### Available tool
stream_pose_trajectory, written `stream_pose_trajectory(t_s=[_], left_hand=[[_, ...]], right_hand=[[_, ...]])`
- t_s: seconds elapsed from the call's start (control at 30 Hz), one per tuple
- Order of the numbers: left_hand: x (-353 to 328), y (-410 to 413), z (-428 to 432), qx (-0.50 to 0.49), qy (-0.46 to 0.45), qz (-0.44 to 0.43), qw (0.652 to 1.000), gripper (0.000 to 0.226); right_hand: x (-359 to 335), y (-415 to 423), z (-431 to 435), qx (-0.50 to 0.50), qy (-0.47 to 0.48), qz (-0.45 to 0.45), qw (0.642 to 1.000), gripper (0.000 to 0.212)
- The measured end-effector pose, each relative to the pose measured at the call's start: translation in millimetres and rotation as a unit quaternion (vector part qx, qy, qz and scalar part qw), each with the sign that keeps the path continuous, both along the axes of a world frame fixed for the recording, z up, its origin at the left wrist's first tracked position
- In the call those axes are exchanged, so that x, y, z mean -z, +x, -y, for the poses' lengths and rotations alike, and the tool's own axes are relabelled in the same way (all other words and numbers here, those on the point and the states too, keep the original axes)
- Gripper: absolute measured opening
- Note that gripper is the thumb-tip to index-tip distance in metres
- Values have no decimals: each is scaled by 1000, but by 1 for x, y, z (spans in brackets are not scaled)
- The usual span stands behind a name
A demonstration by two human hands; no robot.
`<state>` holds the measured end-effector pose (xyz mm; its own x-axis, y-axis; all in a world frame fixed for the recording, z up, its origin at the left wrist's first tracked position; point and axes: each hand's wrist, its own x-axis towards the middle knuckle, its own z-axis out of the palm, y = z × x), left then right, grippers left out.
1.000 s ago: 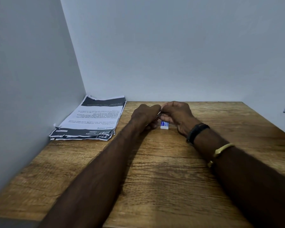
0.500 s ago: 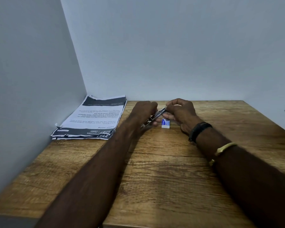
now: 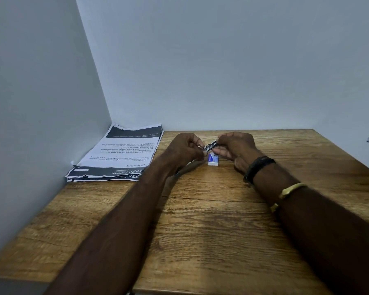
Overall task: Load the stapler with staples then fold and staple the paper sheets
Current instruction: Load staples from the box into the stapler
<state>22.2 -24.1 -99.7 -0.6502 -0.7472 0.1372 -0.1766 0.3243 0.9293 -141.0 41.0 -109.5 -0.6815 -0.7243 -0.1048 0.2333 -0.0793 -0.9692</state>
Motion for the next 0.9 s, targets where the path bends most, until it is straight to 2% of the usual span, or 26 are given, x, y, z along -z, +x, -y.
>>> stream_pose_trajectory(t_s=[0.2,0.33,0.6,0.67,0.73,0.8,0.9], left_hand=[[2,-1,-2,-58,-73,12,996,25],[2,-3,-5,-68,-106,17,992,21],[-1,-4,-13,-75,-169,36,982,22],[-1,-5,-13,-80,-173,37,981,21],[0,-6,-12,-83,-170,39,981,22],[0,-6,-11,-85,-169,42,981,26],[0,-6,-11,-87,-175,48,980,29]], right_hand=[[-4,1,-3,-40,8,21,999,12],[-7,5,-3,-63,22,31,997,26],[-11,7,-6,-96,44,16,994,36],[-11,7,-5,-97,47,11,994,34],[-12,6,-4,-99,47,25,994,22],[-14,5,-4,-85,45,45,994,22],[-14,4,-5,-40,63,-15,997,17]])
